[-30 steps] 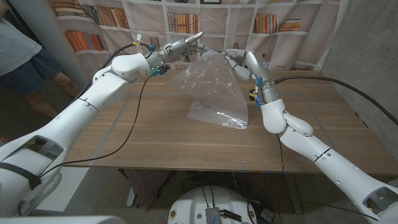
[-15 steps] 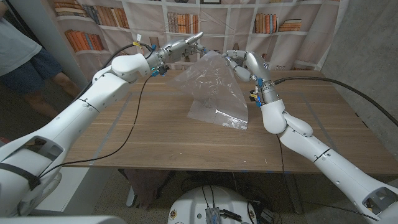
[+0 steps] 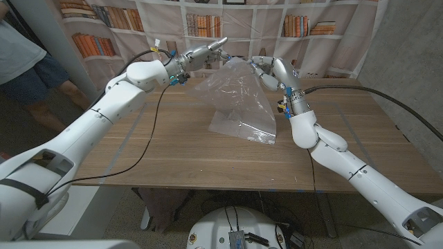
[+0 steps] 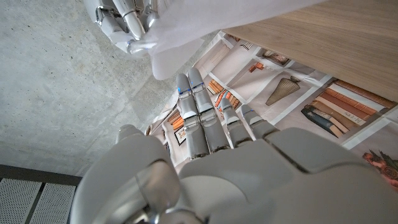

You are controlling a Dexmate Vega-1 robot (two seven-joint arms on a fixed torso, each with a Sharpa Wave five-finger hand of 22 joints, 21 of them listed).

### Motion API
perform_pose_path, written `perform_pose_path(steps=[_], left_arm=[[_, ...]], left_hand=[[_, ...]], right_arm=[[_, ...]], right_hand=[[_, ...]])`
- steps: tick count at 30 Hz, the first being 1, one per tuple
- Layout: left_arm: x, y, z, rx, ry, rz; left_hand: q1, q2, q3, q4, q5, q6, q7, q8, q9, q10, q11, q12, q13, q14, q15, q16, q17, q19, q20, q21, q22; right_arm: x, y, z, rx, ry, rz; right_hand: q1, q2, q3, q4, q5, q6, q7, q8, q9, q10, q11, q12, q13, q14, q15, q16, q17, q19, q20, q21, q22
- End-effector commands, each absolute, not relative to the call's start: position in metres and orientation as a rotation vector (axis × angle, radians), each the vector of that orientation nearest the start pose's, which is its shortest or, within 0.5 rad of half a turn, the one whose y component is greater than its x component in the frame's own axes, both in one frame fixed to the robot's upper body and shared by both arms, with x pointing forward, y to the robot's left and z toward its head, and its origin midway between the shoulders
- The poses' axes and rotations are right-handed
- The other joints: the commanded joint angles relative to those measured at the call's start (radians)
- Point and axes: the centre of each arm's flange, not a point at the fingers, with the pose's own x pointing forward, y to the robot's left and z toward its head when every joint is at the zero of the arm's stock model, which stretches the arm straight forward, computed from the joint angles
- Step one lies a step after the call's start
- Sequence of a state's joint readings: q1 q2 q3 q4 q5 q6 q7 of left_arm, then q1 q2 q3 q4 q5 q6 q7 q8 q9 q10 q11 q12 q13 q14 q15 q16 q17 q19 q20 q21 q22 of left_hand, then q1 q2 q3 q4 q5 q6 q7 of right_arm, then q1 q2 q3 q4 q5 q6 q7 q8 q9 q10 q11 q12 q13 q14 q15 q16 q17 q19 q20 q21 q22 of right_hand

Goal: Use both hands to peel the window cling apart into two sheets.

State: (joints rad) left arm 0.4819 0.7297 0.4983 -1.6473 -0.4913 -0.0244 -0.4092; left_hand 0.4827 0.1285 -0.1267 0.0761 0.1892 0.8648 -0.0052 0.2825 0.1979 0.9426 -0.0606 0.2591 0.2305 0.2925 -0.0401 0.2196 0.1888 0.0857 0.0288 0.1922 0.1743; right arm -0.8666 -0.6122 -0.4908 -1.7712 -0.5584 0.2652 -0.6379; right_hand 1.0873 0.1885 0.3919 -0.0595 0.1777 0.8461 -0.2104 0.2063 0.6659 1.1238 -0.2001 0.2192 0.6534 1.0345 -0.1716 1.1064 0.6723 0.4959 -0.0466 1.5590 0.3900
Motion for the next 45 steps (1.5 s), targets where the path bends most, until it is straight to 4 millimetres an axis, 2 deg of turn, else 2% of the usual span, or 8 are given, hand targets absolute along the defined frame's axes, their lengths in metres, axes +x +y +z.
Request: perform_pose_path(steps=[1,2,28,45], left_arm=[[0.569,0.187,0.184,0.622,-0.766,-0.695],[0.569,0.187,0.184,0.614,-0.769,-0.696],[0.568,0.182,0.177,0.612,-0.751,-0.725],[0.57,0.176,0.169,0.615,-0.732,-0.751]], left_hand=[[-0.008,0.001,0.0,0.005,0.005,0.005,0.004,0.0,0.004,0.002,0.002,0.003,0.005,0.01,-0.029,0.006,0.001,0.005,-0.008,0.007,0.004],[-0.008,0.001,0.0,0.005,0.005,-0.002,-0.003,-0.004,0.004,0.0,0.002,0.002,0.006,0.008,-0.028,0.004,0.001,0.005,-0.008,0.006,0.004],[-0.008,0.0,-0.003,0.007,0.005,0.008,0.003,-0.005,0.002,-0.019,0.008,-0.015,0.006,0.012,-0.026,0.001,0.002,0.006,-0.01,0.007,0.004],[-0.007,0.002,-0.003,0.008,0.005,-0.025,-0.006,-0.024,0.001,-0.049,0.006,-0.031,0.006,0.003,-0.016,-0.005,0.002,0.002,-0.002,0.005,0.004]], right_arm=[[0.512,-0.166,0.067,-0.857,-1.375,-0.202],[0.512,-0.166,0.067,-0.859,-1.375,-0.2],[0.512,-0.163,0.066,-0.85,-1.383,-0.194],[0.508,-0.158,0.066,-0.876,-1.401,-0.201]], right_hand=[[-0.006,0.002,0.002,-0.003,0.005,0.011,-0.001,0.006,0.0,-0.003,0.0,-0.001,0.003,-0.003,-0.057,0.007,0.004,-0.004,-0.16,0.005,0.001],[-0.007,0.002,0.002,-0.003,0.005,0.011,-0.001,0.006,0.0,-0.002,0.0,-0.001,0.003,-0.004,-0.057,0.006,0.003,-0.004,-0.16,0.005,0.001],[-0.009,0.002,0.002,-0.004,0.005,0.012,-0.001,0.007,0.0,-0.004,0.0,-0.001,0.0,-0.003,-0.057,0.01,0.002,-0.005,-0.159,0.005,0.001],[-0.009,0.002,0.002,-0.005,0.005,0.012,-0.001,0.006,-0.003,-0.004,0.001,-0.001,-0.002,-0.004,-0.057,0.011,0.0,-0.006,-0.16,0.006,0.002]])
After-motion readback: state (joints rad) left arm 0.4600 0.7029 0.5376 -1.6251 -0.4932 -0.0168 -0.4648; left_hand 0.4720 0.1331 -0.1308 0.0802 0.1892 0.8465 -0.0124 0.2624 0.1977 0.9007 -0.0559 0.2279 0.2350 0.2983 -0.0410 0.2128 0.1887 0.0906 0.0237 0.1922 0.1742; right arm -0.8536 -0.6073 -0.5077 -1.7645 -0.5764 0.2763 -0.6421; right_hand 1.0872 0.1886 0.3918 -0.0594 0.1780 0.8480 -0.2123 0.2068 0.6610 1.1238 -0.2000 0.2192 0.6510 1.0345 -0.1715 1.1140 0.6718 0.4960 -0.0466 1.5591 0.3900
